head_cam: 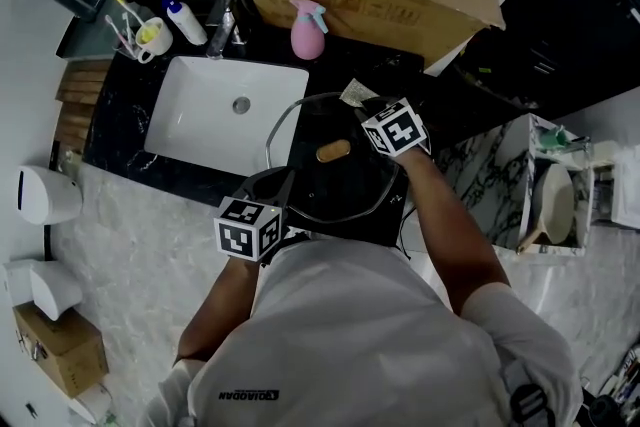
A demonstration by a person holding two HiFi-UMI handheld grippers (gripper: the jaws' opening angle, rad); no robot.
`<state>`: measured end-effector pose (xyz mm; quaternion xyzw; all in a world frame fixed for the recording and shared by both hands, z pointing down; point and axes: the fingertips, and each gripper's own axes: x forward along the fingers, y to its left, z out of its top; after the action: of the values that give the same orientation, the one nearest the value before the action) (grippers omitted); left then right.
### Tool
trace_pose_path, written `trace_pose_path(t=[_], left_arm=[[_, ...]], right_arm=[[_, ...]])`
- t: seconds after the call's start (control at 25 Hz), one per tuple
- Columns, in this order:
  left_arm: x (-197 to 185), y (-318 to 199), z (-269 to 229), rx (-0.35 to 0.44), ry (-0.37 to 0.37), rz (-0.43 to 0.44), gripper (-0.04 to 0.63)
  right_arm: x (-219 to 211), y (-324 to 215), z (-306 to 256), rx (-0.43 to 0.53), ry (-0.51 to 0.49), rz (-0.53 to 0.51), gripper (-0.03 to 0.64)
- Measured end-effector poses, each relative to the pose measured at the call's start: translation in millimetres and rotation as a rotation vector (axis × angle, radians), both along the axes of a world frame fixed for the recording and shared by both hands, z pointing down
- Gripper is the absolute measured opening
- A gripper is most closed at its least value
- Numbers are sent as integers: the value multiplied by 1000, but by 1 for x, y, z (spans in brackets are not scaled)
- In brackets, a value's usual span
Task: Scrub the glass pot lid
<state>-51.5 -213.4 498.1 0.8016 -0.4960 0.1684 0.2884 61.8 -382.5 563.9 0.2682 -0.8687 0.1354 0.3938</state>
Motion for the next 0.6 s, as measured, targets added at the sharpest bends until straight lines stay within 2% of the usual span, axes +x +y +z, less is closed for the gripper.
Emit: trace_pose_path(t=[0.2, 0.36, 0.6], left_arm=[[-12, 5, -1, 13, -16, -26, 15], [-16, 9, 4, 7, -14, -28, 15], [-13, -1, 1, 31, -6, 6, 15]], right_arm=[[-16, 6, 5, 58, 92, -153, 81], [-21, 18, 3, 96, 107, -268, 80], [-20, 37, -5, 120, 110, -331, 81]])
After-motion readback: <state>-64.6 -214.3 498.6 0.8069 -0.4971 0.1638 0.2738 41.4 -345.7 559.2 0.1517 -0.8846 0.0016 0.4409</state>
